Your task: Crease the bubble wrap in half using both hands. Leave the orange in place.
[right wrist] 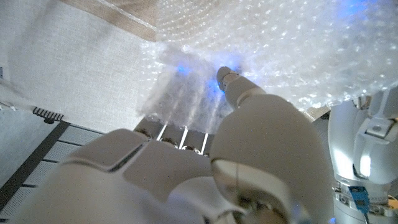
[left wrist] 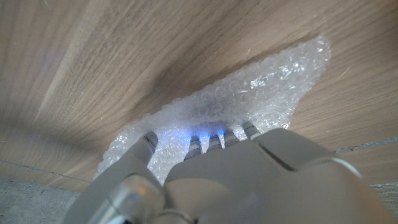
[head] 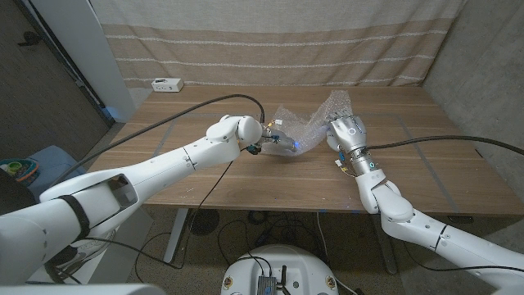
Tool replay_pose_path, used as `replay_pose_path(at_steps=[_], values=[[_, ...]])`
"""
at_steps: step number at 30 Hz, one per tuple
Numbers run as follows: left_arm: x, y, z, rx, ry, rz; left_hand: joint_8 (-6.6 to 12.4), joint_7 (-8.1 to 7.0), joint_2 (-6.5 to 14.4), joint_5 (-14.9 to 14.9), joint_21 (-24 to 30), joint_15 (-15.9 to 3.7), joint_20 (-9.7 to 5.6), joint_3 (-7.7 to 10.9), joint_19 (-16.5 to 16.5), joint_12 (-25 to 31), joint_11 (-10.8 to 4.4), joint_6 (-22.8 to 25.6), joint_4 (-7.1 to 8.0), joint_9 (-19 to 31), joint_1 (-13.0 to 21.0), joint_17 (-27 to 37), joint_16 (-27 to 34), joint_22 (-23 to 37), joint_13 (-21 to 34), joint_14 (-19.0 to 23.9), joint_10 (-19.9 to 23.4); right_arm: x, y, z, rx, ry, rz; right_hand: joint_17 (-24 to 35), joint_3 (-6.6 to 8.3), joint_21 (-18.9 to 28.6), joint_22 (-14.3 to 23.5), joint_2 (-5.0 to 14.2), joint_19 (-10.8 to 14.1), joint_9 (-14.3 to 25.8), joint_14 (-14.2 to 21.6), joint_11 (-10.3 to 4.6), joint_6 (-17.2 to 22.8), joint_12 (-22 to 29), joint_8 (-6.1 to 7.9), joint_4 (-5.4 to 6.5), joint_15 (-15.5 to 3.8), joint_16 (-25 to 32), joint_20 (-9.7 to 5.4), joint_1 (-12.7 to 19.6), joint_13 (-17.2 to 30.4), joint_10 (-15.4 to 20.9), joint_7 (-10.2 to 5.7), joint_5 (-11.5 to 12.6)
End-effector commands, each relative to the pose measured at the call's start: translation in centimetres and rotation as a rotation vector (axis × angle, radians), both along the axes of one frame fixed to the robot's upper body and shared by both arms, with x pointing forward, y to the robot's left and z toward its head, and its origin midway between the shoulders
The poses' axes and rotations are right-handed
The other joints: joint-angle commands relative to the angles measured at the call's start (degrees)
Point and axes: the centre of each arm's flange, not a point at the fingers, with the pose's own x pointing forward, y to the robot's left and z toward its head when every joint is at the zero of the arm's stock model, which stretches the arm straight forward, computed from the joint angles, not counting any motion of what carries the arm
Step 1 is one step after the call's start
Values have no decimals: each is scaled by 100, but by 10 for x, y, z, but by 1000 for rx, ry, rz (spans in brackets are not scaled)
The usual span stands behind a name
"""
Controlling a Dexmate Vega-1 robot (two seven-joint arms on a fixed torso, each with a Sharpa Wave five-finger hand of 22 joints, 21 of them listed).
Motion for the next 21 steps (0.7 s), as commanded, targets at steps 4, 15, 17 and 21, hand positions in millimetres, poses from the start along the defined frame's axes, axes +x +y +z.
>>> replay_pose_path(at_steps=[4, 15, 17, 21], values=[[-7, 4, 4, -30, 2, -24, 28, 144, -103, -28, -52, 271, 205, -3, 1589, 15, 104, -25, -121, 14, 95, 17, 9, 770, 22, 281, 6, -6, 17, 32, -96, -89, 118, -9, 180, 26, 1, -186, -14, 43, 227, 155, 424, 56, 79, -1, -790, -121, 12, 24, 0, 409, 238, 136], [-17, 11, 13, -108, 60, -78, 50, 255, -463, -8, -122, 255, 152, -108, 1829, 29, 168, 61, -442, 15, 190, 23, 20, 767, 20, 413, 113, 11, 39, 26, -202, 23, 154, 139, 420, 64, -11, -479, 152, 237, 1168, 385, 879, 581, 363, 138, -685, -68, 56, -267, 231, 1492, 371, 425], [-18, 13, 14, -117, 68, -74, 56, 277, -487, 22, -131, 227, 159, -106, 1881, 39, 175, 88, -490, 16, 214, 23, 26, 767, 19, 450, 154, 12, 42, 27, -208, 21, 169, 163, 427, 70, -11, -485, 177, 244, 1252, 389, 887, 620, 374, 158, -689, -45, 53, -311, 253, 1545, 353, 444], [-16, 18, 14, -127, 68, -53, 53, 471, -487, 81, -171, 260, 174, -85, 1941, 32, 289, 103, -577, 18, 261, 24, 20, 770, 17, 488, 183, 12, 50, 31, -209, 9, 213, 199, 444, 64, -12, -553, 193, 265, 1394, 433, 1016, 711, 443, 160, -673, -22, 58, -389, 303, 1672, 429, 491]])
